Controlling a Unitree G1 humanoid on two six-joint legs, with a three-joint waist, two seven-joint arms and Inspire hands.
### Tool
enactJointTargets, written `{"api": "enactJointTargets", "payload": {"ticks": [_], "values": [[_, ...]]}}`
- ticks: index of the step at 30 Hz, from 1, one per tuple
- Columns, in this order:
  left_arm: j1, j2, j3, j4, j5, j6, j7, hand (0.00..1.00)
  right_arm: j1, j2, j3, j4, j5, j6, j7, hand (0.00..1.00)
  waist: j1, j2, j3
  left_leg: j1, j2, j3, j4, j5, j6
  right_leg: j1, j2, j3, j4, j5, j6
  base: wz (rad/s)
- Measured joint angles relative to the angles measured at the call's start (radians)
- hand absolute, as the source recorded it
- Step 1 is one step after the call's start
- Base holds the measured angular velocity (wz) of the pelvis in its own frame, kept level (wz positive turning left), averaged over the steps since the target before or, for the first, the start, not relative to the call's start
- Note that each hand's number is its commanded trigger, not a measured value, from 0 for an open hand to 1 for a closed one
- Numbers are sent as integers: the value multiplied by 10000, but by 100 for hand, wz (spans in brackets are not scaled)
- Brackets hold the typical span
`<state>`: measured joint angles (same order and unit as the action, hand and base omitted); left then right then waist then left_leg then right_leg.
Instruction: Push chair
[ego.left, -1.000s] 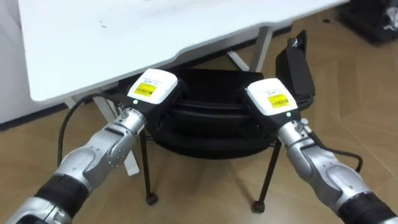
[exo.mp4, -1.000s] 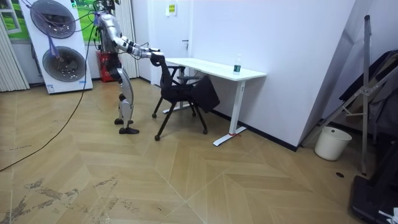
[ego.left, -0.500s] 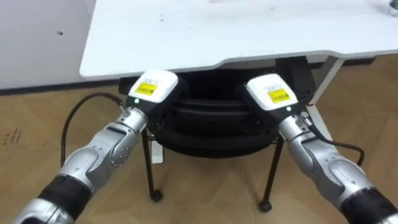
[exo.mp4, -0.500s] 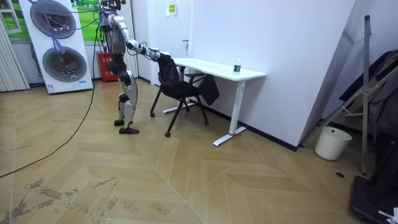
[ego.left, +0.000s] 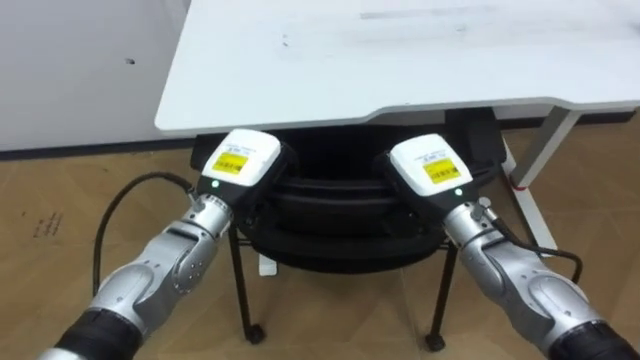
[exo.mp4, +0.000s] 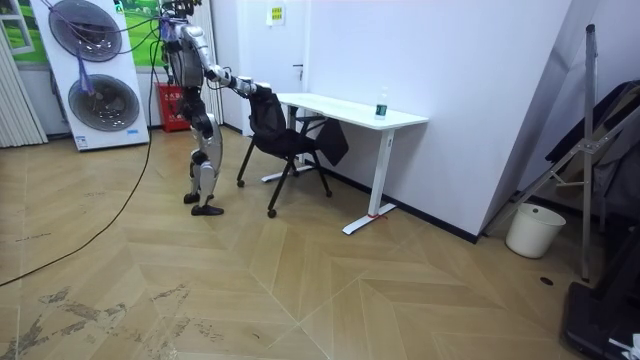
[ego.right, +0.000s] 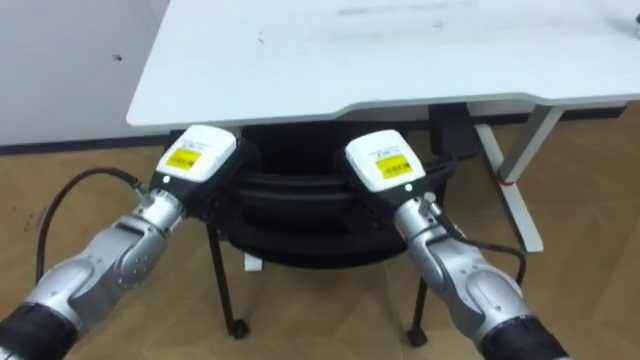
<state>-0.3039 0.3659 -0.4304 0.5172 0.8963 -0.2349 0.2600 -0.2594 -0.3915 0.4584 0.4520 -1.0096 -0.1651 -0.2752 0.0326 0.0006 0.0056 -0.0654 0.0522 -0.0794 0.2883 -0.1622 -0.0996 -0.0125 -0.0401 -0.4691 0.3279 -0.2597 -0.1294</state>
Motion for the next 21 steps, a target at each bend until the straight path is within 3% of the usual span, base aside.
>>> {"api": "enactJointTargets", "payload": {"ticks": [1,4,7,9,11,16,21], "values": [[12,1,0,-43,0,0,-35,0,31,-14,-12,-6,1,-8,-24,0,39,-4,-1,154,28,181,-216,12,18,-9,1,76,14,-4,10,-19],[27,-27,17,-40,-56,0,-201,0,43,37,-73,43,24,-6,-15,0,368,-14,6,523,24,708,-508,40,64,-104,-70,531,261,-42,77,-40],[26,-91,204,115,-699,12,-509,0,44,195,-147,100,252,69,74,0,473,-14,12,717,-75,785,-484,24,90,-168,-179,872,394,-64,143,-33],[28,-153,397,209,-1098,162,-753,0,66,393,-197,285,357,147,55,0,534,-4,18,861,-94,909,-502,-27,169,-190,-192,1070,477,-69,196,-32],[26,-246,809,244,-1437,352,-966,0,-25,559,-327,330,665,245,96,0,689,13,29,858,-71,1307,-511,-57,221,-410,-118,1476,501,35,272,-36],[20,-246,1390,370,-1594,640,-977,0,-219,711,-509,549,972,265,-5,0,827,78,84,767,-60,1583,-511,-128,367,-620,-20,1888,273,382,382,-26],[19,-237,1560,315,-1600,861,-955,0,-257,649,-556,581,985,296,-197,0,688,33,142,605,-135,1588,-532,-110,537,-616,-28,1911,-100,639,560,-1]]}}
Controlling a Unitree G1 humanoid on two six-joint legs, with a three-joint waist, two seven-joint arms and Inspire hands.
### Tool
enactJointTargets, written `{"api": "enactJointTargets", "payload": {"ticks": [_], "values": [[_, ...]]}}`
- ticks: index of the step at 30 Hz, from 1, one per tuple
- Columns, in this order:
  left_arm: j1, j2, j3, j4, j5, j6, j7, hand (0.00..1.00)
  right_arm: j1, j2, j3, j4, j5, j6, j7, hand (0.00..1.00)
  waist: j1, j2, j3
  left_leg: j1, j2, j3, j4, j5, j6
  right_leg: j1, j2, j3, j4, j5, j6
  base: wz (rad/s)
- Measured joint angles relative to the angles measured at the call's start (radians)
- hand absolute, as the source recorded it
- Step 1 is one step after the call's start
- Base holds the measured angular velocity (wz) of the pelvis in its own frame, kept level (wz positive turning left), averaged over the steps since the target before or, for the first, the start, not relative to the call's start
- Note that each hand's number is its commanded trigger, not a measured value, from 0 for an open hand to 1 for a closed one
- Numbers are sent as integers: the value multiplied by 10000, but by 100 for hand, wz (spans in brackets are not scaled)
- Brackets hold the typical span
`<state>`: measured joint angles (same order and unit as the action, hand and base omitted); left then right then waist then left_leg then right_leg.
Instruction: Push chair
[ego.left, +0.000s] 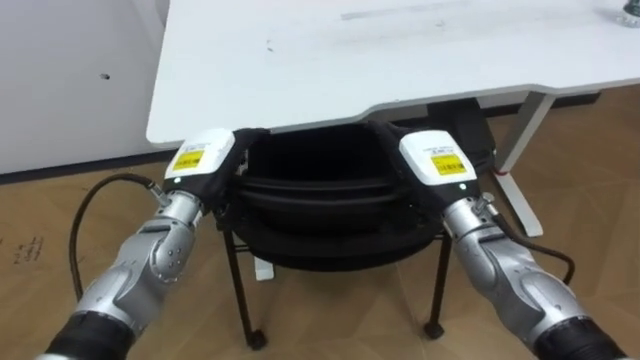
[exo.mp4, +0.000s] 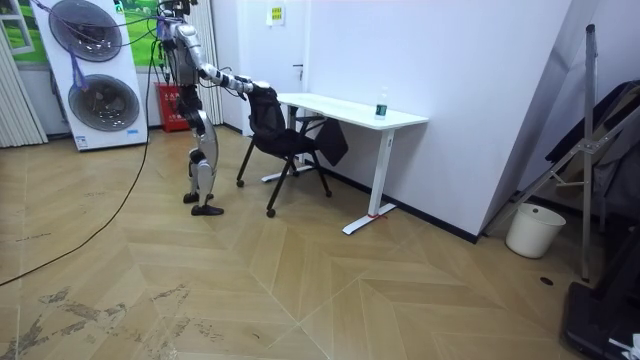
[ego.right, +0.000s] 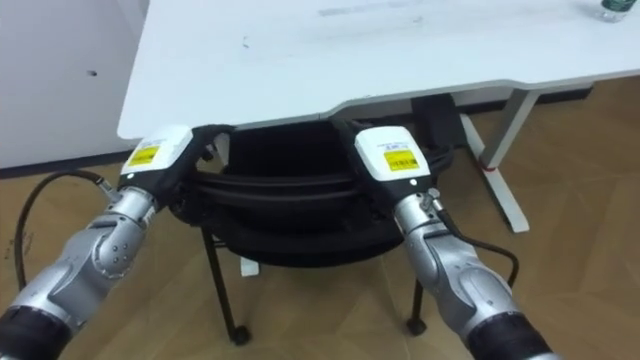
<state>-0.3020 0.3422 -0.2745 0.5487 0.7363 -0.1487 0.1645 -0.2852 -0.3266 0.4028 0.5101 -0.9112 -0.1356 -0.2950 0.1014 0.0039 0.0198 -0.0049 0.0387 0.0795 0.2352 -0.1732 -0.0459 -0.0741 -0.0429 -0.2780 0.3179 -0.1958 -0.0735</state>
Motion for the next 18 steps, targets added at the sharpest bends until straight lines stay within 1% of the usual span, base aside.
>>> {"api": "enactJointTargets", "payload": {"ticks": [3,5,7,10,13,16,18], "values": [[6,-12,-3,-93,7,72,15,0,4,-10,-4,-77,31,143,113,0,-105,-60,-22,8,-44,6,-112,33,90,0,-9,22,-109,82,58,0],[10,-60,-3,-126,8,177,15,0,4,-6,-4,-138,41,255,280,0,-99,-93,-33,23,-55,8,-147,39,103,13,-15,22,-135,102,74,0],[12,-97,-3,-126,8,228,15,0,3,-7,-7,-158,50,272,386,0,-100,-100,-38,51,-53,7,-146,39,103,38,-13,22,-146,109,71,0],[20,-139,-3,-152,4,355,-6,0,4,-6,-32,-232,141,272,584,0,-106,-88,-45,96,-43,-6,-147,39,103,106,0,17,-179,117,62,0],[119,-164,-3,-338,42,458,-31,0,16,10,-33,-260,218,271,801,0,-144,-81,-54,226,14,-97,-148,39,103,393,91,-25,-442,223,55,1],[223,-125,1,-707,244,572,-30,0,168,-59,-109,-751,215,268,932,0,-156,-83,-56,243,13,-97,-153,39,103,408,89,-36,-445,231,54,1],[295,-54,51,-1061,491,616,-30,0,293,-70,-429,-1117,198,139,977,0,-188,-92,-62,200,16,-142,-153,39,103,408,92,-86,-482,248,57,5]]}}
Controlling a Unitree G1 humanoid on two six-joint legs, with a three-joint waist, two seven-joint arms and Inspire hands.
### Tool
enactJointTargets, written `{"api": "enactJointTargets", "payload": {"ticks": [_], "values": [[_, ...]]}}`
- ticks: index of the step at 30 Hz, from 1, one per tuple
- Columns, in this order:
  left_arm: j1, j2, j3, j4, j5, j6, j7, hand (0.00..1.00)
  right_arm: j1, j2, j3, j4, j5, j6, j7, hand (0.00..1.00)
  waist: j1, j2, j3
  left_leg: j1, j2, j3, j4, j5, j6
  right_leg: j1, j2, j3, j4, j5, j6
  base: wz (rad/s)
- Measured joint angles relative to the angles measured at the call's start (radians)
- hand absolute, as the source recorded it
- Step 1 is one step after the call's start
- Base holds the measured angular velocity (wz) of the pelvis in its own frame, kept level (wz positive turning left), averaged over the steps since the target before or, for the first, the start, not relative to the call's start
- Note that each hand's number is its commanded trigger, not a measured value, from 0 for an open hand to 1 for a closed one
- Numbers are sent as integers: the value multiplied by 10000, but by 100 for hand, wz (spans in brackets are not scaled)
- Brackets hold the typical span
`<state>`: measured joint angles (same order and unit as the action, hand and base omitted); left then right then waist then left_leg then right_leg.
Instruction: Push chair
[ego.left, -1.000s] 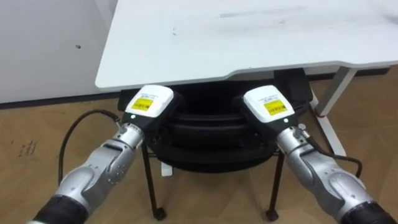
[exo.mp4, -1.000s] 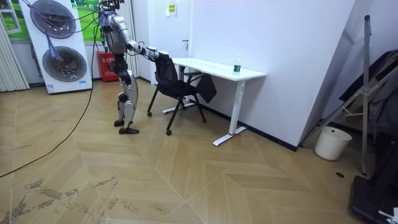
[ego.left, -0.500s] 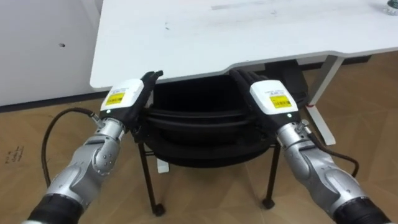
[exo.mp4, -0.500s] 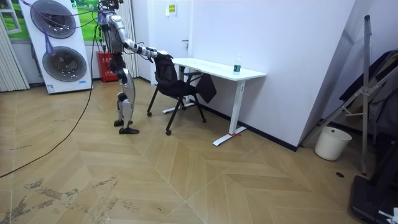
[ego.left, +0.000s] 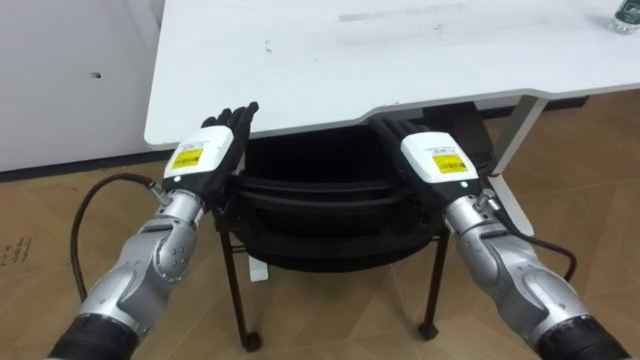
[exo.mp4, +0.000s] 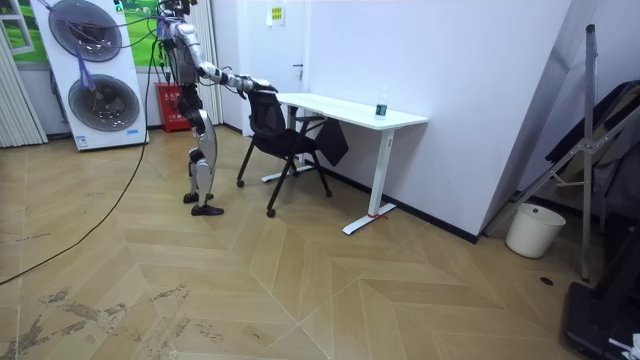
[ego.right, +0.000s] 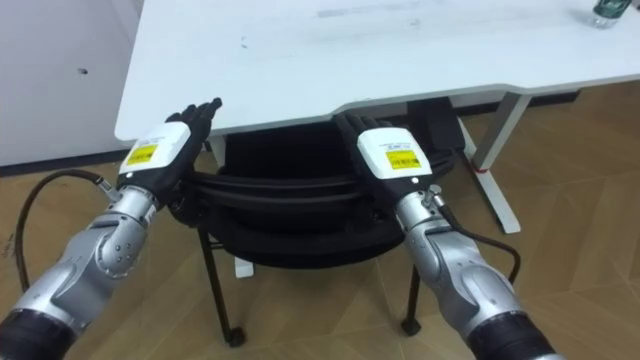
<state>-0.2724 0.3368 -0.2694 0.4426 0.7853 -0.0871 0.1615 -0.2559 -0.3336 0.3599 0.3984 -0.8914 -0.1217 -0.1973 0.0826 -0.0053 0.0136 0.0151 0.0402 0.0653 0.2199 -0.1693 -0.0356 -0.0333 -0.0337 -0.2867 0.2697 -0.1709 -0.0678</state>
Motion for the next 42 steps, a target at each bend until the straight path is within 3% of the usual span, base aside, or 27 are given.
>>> {"api": "enactJointTargets", "payload": {"ticks": [2,7,9,11,13,14,17,21,22,24,27,28,29,33,38,42], "values": [[177,54,600,-483,21,-221,5,0,425,-121,-818,-452,17,-405,31,0,4,-7,-5,27,4,16,-1,1,0,72,0,-67,-54,47,-2,5],[1135,62,2426,-1618,216,-268,146,0,1560,-333,-2818,-1171,-15,-650,26,0,-125,-24,-43,299,0,-4,-166,3,3,412,24,-139,-309,107,53,3],[1298,66,3309,-2271,317,-301,590,0,1812,-368,-3582,-1499,-15,-753,-21,0,-223,-28,-51,320,-6,10,-177,4,6,427,12,-130,-310,113,63,-3],[1516,203,4724,-2967,296,-590,1416,0,2014,-520,-4564,-2027,293,-826,-225,0,-342,-3,-118,514,-7,86,-272,5,6,522,16,-31,-320,110,70,-16],[1926,385,5592,-3241,166,-715,1966,0,2311,-694,-5475,-2616,740,-816,-789,0,-420,79,-222,716,-14,139,-404,4,6,682,16,10,-382,93,98,-12],[2076,398,5980,-3238,-32,-660,2173,0,2402,-859,-6013,-2676,1265,-788,-1185,0,-524,110,-270,908,-19,153,-467,4,6,891,34,10,-511,94,126,0],[2444,320,6497,-3248,-356,-453,2489,0,2588,-949,-7142,-2640,2505,-588,-1827,0,-664,52,-283,1161,-43,170,-552,2,6,1166,58,15,-678,64,175,5],[3123,-52,6946,-3247,-529,-233,2822,0,2910,-934,-7824,-2467,3131,-294,-2623,0,-779,25,-257,1171,-33,188,-564,-28,55,1132,97,96,-659,45,197,-1],[3228,-168,7054,-3247,-672,-197,3027,0,3080,-928,-7984,-2339,3367,-255,-2864,0,-769,3,-215,1151,-28,193,-565,-33,63,1058,100,100,-650,46,197,0],[3369,-178,7098,-3247,-1039,-119,3331,0,3279,-892,-8104,-2058,3760,-141,-3245,0,-774,-18,-185,1100,1,218,-567,-62,106,976,134,128,-654,51,189,-2],[3605,-237,7166,-3244,-1507,18,3613,0,3491,-663,-8156,-1682,4658,32,-3599,0,-769,31,-183,1001,44,368,-588,-67,110,869,183,260,-656,116,157,-13],[3707,-258,7131,-3181,-1697,25,3717,0,3608,-546,-8125,-1405,5438,34,-3675,0,-761,47,-158,1001,47,393,-614,-67,109,897,191,281,-656,131,151,-9],[3860,-339,7055,-3021,-1940,62,3835,0,3708,-392,-8091,-1130,6191,157,-3686,0,-742,104,-181,1022,43,416,-663,-66,109,901,191,300,-636,132,153,-7],[4385,-964,6933,-2139,-3173,224,3879,0,4055,167,-7974,213,8555,438,-3539,0,-735,168,-219,1055,25,478,-728,-66,109,870,192,401,-657,119,186,-7],[5090,-1659,6238,1254,-5209,458,3193,0,4810,1175,-7664,3398,12037,720,-2019,0,-768,159,-202,1345,19,543,-867,-74,105,1141,202,399,-836,13,232,0],[5377,-1782,5872,3563,-6942,584,2247,0,5023,1699,-7372,5910,13380,959,-905,0,-799,117,-199,1328,46,541,-865,-191,96,1050,216,379,-797,-81,249,2]]}}
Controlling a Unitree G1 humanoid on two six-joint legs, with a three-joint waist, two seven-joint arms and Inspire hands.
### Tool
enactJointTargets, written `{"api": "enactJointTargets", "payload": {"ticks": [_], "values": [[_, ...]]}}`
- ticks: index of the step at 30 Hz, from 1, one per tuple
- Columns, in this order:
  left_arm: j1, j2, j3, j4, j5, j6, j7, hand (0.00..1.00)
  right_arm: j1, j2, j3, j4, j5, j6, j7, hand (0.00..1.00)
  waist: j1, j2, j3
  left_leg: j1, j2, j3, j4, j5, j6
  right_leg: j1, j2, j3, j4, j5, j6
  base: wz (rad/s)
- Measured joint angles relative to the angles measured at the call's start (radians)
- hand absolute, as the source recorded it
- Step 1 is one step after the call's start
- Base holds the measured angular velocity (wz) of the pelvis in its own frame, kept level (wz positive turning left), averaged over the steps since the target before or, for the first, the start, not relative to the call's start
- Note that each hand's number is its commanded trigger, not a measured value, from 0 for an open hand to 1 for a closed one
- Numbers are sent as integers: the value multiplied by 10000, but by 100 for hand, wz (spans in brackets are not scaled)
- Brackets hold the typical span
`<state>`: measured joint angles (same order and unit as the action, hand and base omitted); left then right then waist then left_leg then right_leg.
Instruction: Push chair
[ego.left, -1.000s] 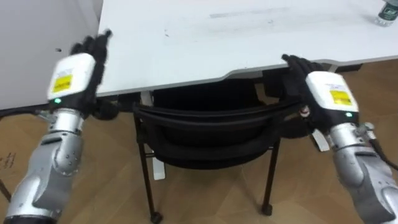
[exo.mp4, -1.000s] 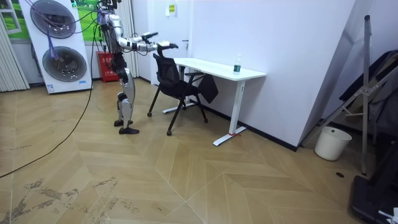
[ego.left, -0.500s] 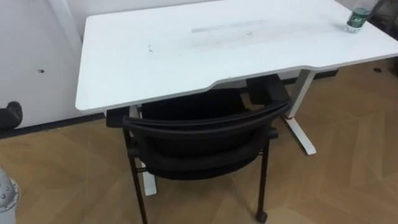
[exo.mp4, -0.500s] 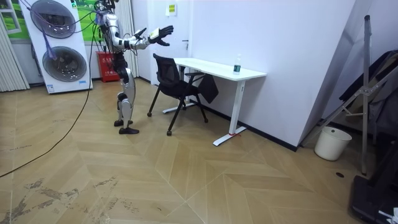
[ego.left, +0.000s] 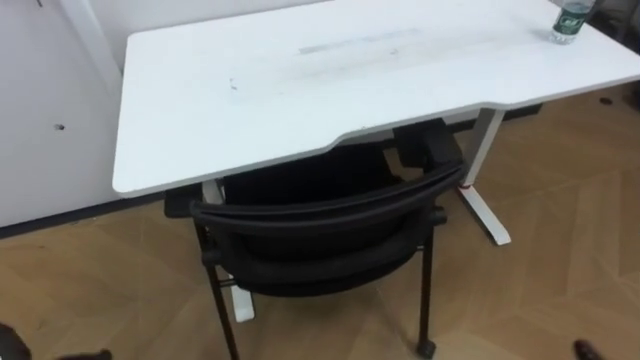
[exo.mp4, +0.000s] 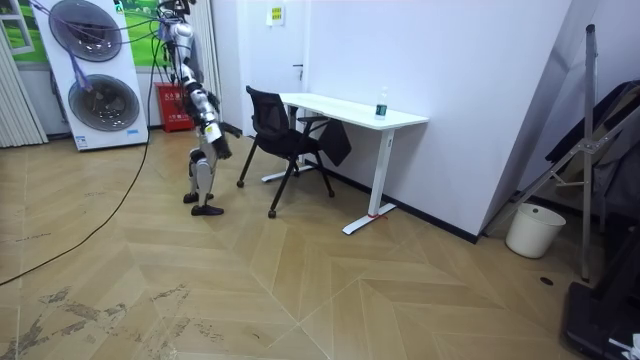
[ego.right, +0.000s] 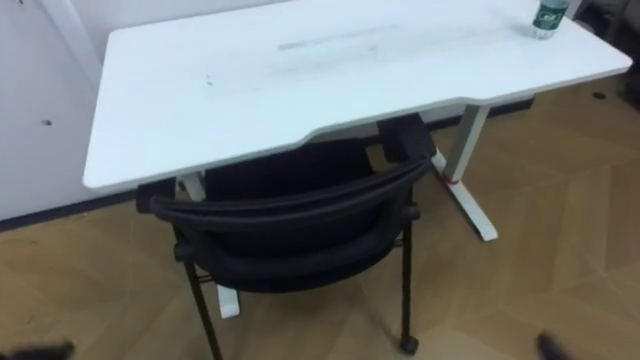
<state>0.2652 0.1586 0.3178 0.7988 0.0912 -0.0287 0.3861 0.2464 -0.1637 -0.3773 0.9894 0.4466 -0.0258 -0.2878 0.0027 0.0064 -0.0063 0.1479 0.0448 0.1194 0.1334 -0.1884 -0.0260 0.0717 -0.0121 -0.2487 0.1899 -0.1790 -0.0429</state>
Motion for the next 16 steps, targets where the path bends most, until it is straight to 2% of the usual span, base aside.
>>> {"api": "enactJointTargets", "payload": {"ticks": [2,8,11,13,16], "values": [[149,-210,211,1082,-243,0,-465,0,76,230,-3,1138,211,32,550,0,19,8,3,3,-1,112,-2,-38,13,-23,-4,66,-6,-3,16,-8],[245,-583,692,2634,-946,37,-1271,0,156,436,57,2567,405,77,1567,0,20,-50,34,155,-49,105,-39,-85,34,115,-28,98,-30,-48,91,-2],[400,-712,651,3344,-1686,373,-1453,0,177,571,711,2613,627,341,1708,0,32,-77,40,196,-1,181,-1,-225,66,138,25,173,-27,-70,98,-7],[383,-720,617,3636,-1657,563,-1552,0,171,646,812,2615,580,490,1789,0,23,-83,35,193,-7,175,11,-251,83,139,23,175,-34,-65,107,0],[372,-739,430,3693,-1614,783,-1621,0,-6,707,1183,2783,497,509,1996,0,31,-97,34,190,-22,147,13,-255,87,134,16,189,-42,-57,120,0]]}}
